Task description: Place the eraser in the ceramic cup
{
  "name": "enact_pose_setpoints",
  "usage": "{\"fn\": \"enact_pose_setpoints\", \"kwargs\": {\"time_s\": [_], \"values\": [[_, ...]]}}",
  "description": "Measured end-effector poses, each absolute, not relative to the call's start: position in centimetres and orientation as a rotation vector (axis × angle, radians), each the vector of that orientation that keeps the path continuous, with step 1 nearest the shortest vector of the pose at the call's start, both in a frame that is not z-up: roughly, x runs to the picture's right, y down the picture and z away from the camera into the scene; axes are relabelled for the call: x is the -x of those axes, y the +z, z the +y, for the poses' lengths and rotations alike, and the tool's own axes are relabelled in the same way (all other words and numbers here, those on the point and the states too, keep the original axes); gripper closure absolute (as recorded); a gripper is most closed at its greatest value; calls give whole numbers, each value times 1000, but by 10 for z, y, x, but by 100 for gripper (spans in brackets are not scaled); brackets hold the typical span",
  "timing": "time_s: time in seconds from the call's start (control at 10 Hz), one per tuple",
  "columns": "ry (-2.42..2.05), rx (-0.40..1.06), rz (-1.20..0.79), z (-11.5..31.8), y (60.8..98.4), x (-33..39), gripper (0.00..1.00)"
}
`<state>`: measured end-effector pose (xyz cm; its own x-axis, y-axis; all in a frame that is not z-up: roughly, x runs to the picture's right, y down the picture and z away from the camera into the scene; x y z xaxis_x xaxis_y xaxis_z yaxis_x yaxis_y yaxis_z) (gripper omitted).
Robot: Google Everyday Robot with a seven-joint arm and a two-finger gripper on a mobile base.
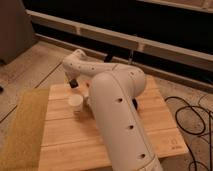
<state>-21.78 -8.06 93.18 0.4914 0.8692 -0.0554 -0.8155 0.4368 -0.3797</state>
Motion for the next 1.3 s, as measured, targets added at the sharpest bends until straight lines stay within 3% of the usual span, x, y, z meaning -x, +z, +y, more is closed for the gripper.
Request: {"fn": "enact_pose_setpoints", "kwargs": {"time_s": [0.8,1.3], "values": [[1008,358,-248,-58,866,206,100],[968,362,-235,-34,851,208,100]]}}
